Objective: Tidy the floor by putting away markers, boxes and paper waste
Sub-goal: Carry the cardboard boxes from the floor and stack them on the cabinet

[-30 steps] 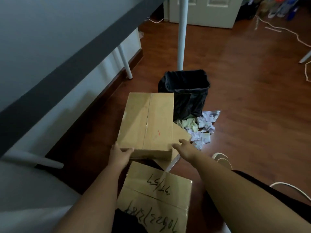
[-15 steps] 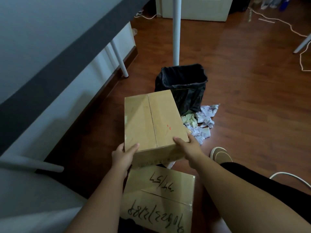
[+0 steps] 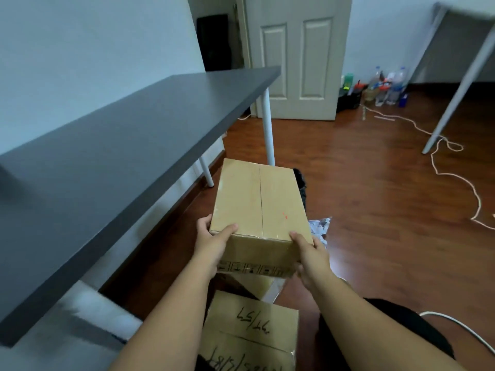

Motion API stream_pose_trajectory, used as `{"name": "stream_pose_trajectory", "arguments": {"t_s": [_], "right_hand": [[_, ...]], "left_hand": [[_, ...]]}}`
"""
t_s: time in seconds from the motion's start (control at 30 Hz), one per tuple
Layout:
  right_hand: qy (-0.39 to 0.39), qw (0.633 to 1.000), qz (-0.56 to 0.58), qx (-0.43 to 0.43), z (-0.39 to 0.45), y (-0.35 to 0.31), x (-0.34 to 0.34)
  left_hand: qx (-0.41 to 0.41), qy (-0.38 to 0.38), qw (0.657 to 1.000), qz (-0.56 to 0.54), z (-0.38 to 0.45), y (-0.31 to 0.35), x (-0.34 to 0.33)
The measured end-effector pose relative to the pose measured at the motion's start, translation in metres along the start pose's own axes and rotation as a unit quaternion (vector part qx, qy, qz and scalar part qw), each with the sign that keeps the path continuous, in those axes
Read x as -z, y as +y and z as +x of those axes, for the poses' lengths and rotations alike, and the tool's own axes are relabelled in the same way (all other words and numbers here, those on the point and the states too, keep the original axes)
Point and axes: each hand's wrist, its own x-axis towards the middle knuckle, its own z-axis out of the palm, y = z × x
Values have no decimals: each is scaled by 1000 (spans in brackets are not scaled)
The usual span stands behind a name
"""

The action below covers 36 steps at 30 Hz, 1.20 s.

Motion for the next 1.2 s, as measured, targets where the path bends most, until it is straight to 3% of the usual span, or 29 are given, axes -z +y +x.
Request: {"name": "stream_pose_trajectory", "arguments": {"t_s": [0.33, 0.57, 0.73, 0.97, 1.2], "right_hand": [[26, 979, 143, 145, -77, -90, 46], [-61, 944, 223, 234, -154, -144, 20], [-145, 917, 257, 267, -209, -166, -31], [-268, 889, 249, 275, -289, -165, -119], [-374, 872, 193, 249, -368, -127, -212]], "left_hand": [[-155, -124, 980, 16, -92, 76, -32], [-290, -114, 949, -38, -156, 146, -3], [-366, -89, 922, -88, -198, 189, 56], [-452, 14, 891, -51, -253, 217, 171], [-470, 126, 871, -68, -296, 211, 299]]}}
